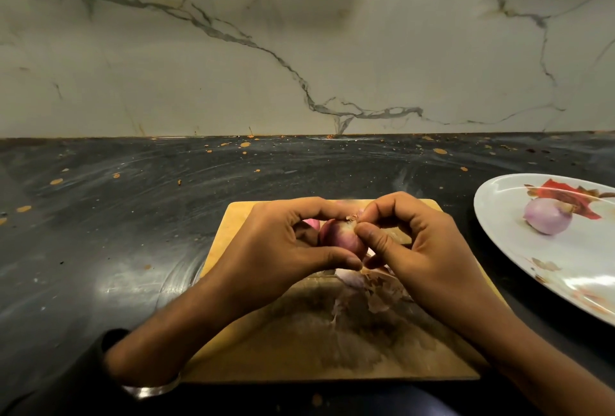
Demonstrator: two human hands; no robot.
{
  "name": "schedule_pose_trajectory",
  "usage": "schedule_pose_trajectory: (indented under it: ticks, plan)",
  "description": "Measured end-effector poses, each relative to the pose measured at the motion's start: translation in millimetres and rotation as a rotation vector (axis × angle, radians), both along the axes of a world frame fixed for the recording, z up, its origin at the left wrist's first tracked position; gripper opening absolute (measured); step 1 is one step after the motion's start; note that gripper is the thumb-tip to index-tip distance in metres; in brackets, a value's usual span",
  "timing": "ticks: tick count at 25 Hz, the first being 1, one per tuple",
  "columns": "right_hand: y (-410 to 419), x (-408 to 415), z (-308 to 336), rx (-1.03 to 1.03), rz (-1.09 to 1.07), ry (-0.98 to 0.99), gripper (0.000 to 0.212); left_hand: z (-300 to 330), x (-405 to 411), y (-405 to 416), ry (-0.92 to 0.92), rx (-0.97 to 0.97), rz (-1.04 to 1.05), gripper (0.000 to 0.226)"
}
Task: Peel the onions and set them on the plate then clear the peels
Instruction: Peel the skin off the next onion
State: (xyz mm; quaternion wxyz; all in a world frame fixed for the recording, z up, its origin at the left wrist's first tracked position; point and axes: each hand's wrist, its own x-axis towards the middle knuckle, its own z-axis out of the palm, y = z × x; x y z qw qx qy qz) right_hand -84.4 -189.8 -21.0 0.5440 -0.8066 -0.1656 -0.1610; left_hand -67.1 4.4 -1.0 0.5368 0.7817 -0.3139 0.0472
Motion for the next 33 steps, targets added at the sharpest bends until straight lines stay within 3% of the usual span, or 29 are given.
schedule_pose_trajectory:
  ticks: [6,11,18,20,24,28,33]
  plan:
    - [11,-2,-2,-0.195,-0.114,-0.149,0.019,-3,-2,-2,0.015,-0.022,0.027,0.047]
    - [11,-5,-2,-0.145,-0.100,-0.146,0.019,-5,4,-1,0.262,-0.158,-0.052,0.048]
    - [7,-10,0,-0.031,-0.041,-0.174,0.024,-3,9,5,0.356,-0.286,-0.018,0.047]
    - [6,-11,1,0.062,-0.013,-0.136,0.024,-3,9,5,0.337,-0.257,-0.006,0.046]
    - [5,-10,0,-0.038,-0.091,-0.132,0.022,-3,8,3,0.301,-0.209,0.004,0.049]
    - [2,-8,0,0.024,-0.119,-0.045,0.019,-2,4,0,0.291,-0.172,-0.053,0.049]
    - [0,-7,4,0.243,-0.006,0.153,0.021,-3,3,-1,0.257,-0.139,-0.054,0.046]
